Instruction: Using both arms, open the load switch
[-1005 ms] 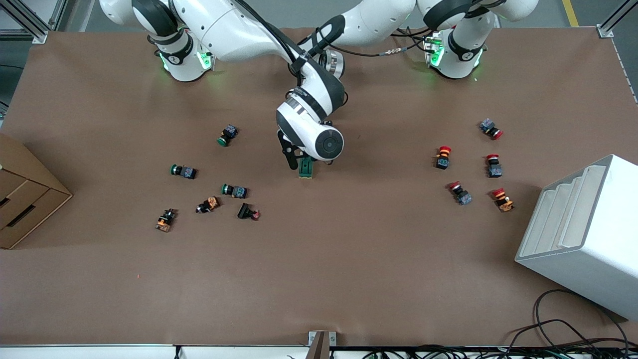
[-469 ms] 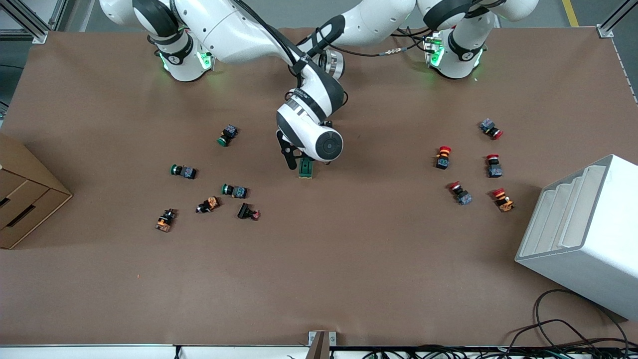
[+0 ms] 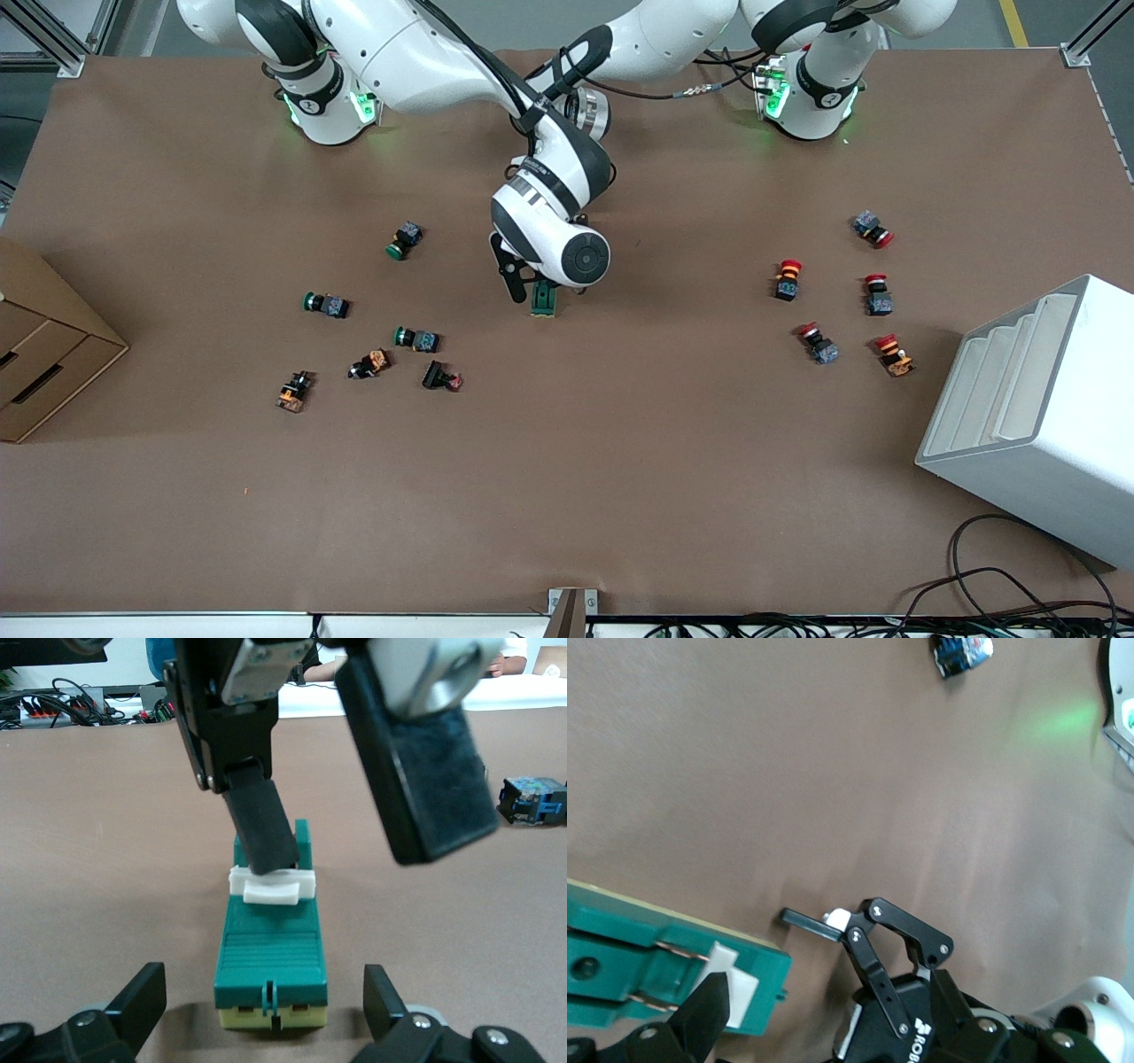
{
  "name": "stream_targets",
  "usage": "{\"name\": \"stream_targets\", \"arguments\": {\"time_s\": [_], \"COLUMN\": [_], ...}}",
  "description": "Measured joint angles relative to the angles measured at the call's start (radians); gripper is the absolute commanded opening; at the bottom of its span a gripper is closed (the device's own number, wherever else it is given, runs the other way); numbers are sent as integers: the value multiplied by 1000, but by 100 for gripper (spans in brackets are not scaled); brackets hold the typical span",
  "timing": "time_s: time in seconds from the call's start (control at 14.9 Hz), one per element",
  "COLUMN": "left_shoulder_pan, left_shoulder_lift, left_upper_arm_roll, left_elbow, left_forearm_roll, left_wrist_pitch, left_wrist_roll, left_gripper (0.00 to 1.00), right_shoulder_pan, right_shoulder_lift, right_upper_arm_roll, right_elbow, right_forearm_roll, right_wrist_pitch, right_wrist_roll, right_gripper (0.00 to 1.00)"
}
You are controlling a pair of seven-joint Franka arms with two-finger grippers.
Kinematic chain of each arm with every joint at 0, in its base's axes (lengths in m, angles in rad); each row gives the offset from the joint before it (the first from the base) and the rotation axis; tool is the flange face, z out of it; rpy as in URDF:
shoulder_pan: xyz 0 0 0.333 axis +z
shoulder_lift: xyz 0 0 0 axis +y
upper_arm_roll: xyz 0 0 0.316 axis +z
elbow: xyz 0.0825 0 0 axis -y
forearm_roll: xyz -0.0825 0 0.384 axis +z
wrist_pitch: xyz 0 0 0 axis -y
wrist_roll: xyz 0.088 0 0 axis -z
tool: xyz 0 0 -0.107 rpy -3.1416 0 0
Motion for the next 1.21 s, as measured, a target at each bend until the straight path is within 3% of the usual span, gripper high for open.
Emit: {"name": "stream_targets", "arguments": {"time_s": [0.4,0.6,1.21], "left_shoulder_pan": [-1,-3,22], "left_shoulder_lift": [0,0,-61], "left_upper_arm_roll": [-7,-28,-75], "left_elbow": [33,64,210], "left_forearm_roll": [-27,-108,-394], "left_wrist_pitch": [1,1,1], "left_wrist_roll": [0,30,300], "left_gripper": [98,98,98], "right_shoulder_pan": [-71,-126,-391], "right_shoulder_lift": [-22,-34,-163], "right_upper_arm_roll": [-15,-16,-25], "right_elbow": [55,60,63], "right_forearm_roll": [-13,-14,-80], "right_wrist_pitch": [-2,-4,-17], "right_wrist_roll": [-126,-259,-936], "right_gripper": [100,100,100]}}
